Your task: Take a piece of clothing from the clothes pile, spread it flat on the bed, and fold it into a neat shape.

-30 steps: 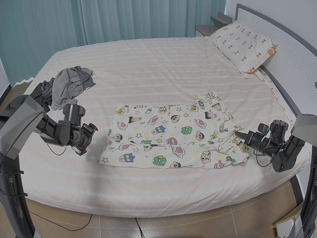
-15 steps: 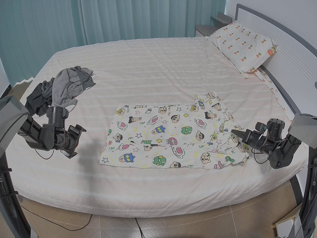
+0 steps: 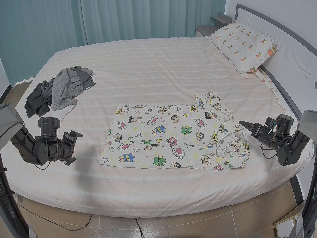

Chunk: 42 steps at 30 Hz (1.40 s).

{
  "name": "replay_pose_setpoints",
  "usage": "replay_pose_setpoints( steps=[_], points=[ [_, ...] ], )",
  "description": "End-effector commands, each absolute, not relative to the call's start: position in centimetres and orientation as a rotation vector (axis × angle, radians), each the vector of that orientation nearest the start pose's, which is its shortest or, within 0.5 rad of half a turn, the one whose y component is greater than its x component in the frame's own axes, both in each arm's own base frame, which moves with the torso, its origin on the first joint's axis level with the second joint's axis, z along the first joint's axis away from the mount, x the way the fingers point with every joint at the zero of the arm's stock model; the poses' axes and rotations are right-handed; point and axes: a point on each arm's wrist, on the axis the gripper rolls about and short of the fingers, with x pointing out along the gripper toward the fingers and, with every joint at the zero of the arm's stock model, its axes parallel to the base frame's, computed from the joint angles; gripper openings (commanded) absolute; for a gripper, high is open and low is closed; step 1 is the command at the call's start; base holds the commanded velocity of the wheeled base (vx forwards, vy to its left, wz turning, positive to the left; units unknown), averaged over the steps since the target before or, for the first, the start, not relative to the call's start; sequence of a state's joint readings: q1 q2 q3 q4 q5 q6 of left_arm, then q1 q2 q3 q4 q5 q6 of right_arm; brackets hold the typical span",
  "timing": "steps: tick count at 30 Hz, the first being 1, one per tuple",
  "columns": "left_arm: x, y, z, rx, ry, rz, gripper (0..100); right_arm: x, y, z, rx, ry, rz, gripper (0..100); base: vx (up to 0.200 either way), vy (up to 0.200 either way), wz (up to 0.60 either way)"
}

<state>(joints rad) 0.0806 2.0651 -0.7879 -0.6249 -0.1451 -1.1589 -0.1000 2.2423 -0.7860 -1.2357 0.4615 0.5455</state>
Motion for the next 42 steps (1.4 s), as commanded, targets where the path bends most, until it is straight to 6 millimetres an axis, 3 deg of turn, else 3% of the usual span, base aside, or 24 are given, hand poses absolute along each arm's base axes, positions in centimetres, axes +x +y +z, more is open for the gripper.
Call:
replay_pose_setpoints(
  steps=[1, 5, 14, 18, 26, 36, 42],
  points=[
    [33.1, 2.3, 5.4, -1.212, 0.628, 0.293, 100, 32.5, 0.5, 8.4, 0.733, 0.355, 0.345, 100, 0.000, 0.000, 0.00],
    [32.7, 2.2, 5.0, -1.214, 0.651, 0.299, 100, 30.4, 3.1, 7.4, 0.824, 0.458, 0.338, 100, 0.000, 0.000, 0.00],
    [32.1, 2.2, 4.5, -1.213, 0.672, 0.311, 100, 28.9, 3.9, 5.6, 0.901, 0.564, 0.301, 100, 0.000, 0.000, 0.00],
    [32.1, 2.1, 4.3, -1.210, 0.678, 0.313, 100, 28.7, 5.7, 5.0, 0.890, 0.599, 0.315, 100, 0.000, 0.000, 0.00],
    [32.1, 2.1, 4.3, -1.210, 0.682, 0.313, 100, 29.7, 5.8, 2.7, 0.883, 0.626, 0.239, 100, 0.000, 0.000, 0.00],
    [32.0, 2.0, 4.1, -1.210, 0.688, 0.316, 100, 31.8, 4.9, -0.2, 0.887, 0.528, 0.235, 100, 0.000, 0.000, 0.00],
    [31.8, 1.9, 4.0, -1.208, 0.687, 0.312, 100, 32.0, 4.8, -0.9, 0.887, 0.524, 0.230, 100, 0.000, 0.000, 0.00]
  ],
)
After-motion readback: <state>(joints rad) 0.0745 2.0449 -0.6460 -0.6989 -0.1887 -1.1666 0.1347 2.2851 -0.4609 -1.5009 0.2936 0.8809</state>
